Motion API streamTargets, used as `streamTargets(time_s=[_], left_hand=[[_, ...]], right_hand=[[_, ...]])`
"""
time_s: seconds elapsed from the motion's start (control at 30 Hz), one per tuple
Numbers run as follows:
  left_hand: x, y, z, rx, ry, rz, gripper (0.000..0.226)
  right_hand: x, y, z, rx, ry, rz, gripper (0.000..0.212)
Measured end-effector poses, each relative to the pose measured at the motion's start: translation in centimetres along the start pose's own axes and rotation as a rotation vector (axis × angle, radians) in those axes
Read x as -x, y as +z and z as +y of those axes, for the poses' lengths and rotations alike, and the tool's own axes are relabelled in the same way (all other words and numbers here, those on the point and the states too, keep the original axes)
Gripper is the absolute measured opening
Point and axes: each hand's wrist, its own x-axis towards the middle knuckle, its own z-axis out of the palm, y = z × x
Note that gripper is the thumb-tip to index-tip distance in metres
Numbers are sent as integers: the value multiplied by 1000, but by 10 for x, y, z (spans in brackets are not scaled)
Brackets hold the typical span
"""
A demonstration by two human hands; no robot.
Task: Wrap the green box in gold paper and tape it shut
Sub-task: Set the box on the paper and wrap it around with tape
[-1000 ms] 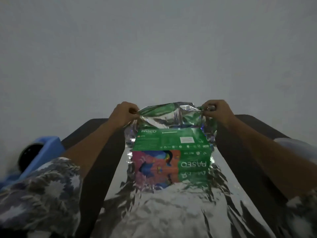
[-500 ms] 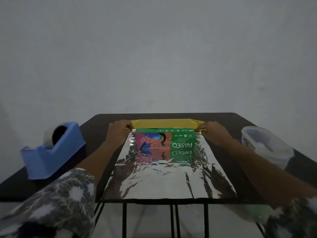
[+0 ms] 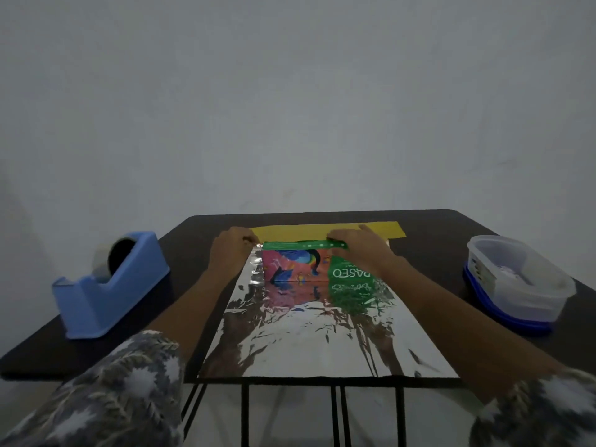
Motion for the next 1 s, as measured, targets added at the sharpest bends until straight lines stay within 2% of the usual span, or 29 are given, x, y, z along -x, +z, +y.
streamTargets(time_s=[0.07,0.1,0.13,0.2,0.27,0.33,0.6,1.0], left_hand=[[4,-3,14,50,-21,154,32],[5,-5,23,80,27,169,36],[5,-5,31,105,100,103,39],[3,-1,44,92,241,-192,54],[-1,11,50,-36,278,-463,75],[-5,22,51,-175,282,-537,82],[-4,26,55,-477,353,-401,70],[8,20,55,-551,480,-192,48]], right_hand=[[2,1,-1,-11,4,11,47],[3,0,-1,-12,6,20,47],[3,0,-2,-1,3,27,48],[6,-1,-2,23,-4,25,52],[8,-3,-4,3,9,-3,59],[8,-2,-4,19,-13,-7,61],[8,3,-6,127,-40,57,53],[14,5,-13,176,-24,151,42]])
